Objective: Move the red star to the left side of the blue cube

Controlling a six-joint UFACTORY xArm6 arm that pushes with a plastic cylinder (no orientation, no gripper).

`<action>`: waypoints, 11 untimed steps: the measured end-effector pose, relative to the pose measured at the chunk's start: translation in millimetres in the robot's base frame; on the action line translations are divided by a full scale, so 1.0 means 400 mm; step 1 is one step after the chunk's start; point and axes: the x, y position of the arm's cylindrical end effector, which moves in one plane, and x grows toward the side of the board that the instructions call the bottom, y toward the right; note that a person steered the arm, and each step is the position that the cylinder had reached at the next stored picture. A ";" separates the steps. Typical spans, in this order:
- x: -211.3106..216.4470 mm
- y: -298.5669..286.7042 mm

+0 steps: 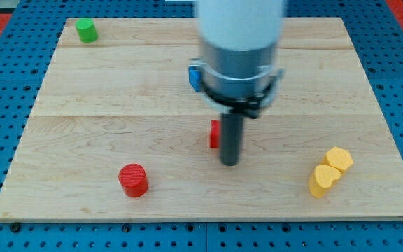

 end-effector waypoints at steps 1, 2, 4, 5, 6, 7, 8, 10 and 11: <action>-0.128 -0.172; -0.103 -0.042; -0.170 -0.028; -0.248 -0.170; -0.466 -0.227; -0.418 -0.152; -0.369 -0.183; -0.404 -0.400; -0.428 -0.321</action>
